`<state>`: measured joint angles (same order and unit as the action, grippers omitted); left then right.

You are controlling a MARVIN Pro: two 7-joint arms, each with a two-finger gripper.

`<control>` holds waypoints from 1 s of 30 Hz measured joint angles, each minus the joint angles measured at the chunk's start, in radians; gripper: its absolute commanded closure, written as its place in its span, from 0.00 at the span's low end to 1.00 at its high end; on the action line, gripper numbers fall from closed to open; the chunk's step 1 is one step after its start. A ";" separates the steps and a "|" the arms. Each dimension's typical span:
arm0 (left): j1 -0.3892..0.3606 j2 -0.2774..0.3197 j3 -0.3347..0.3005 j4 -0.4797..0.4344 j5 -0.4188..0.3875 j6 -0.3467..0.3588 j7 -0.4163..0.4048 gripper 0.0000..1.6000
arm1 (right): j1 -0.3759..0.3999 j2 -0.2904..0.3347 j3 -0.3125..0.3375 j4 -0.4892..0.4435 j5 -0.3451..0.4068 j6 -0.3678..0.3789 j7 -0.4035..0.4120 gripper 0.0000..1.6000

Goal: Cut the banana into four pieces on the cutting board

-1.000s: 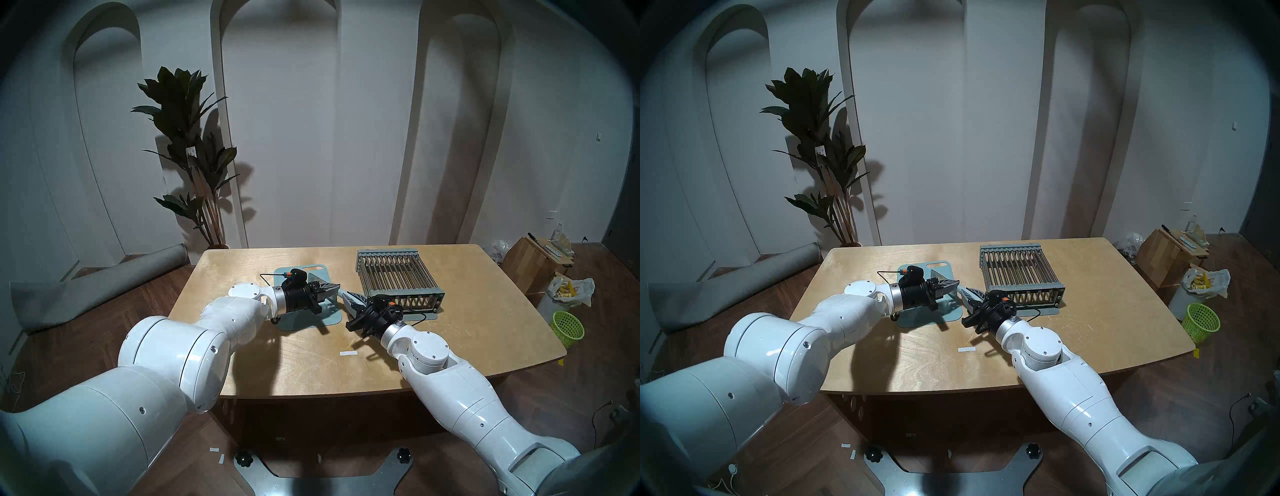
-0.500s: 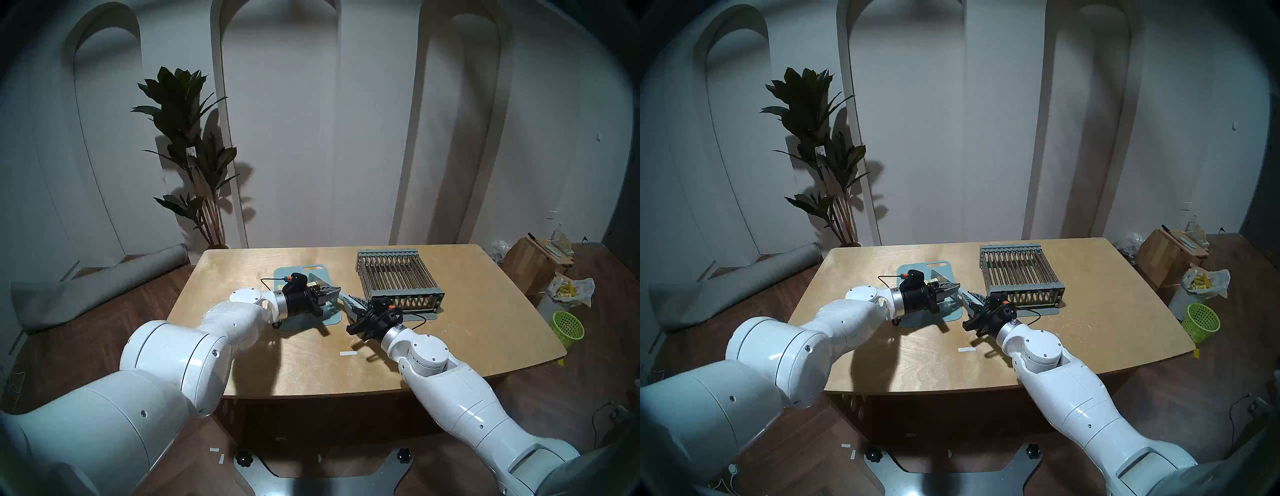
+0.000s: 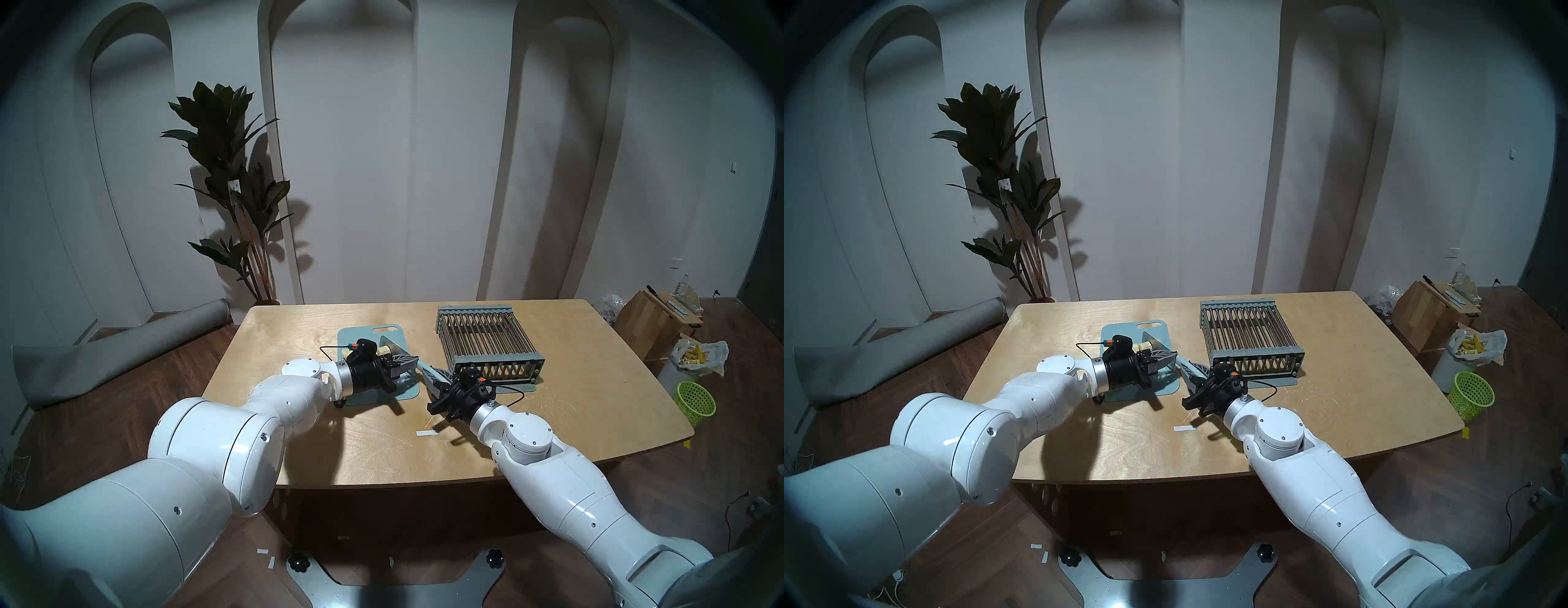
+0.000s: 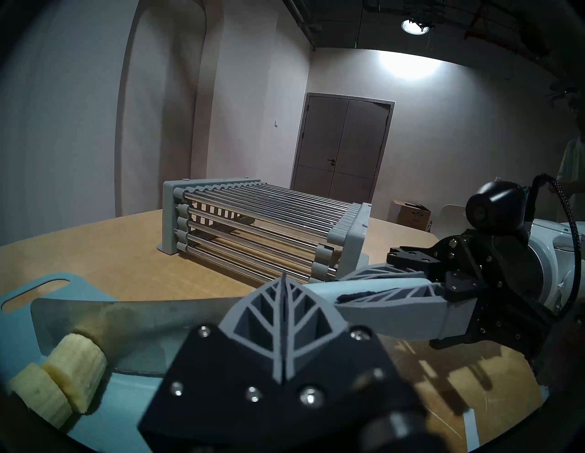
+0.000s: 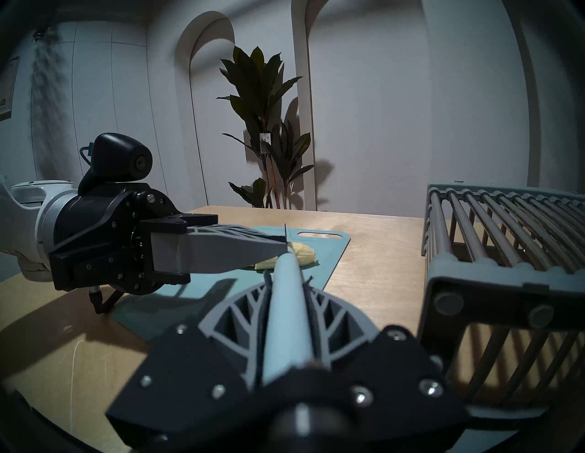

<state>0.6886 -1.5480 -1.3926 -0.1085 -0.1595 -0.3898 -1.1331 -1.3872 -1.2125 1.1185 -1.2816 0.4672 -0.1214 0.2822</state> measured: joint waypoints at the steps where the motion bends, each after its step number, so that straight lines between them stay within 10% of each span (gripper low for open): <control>1: 0.000 0.001 0.000 0.000 0.000 0.001 -0.002 1.00 | 0.000 0.000 0.001 -0.001 0.001 0.000 -0.002 1.00; 30: 0.016 0.038 -0.024 -0.008 -0.010 0.026 -0.028 1.00 | 0.002 -0.054 0.084 -0.026 0.168 0.102 -0.065 1.00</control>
<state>0.7047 -1.5101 -1.4169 -0.1167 -0.1693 -0.3635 -1.1609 -1.3849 -1.2667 1.2030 -1.3077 0.6350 -0.0190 0.2172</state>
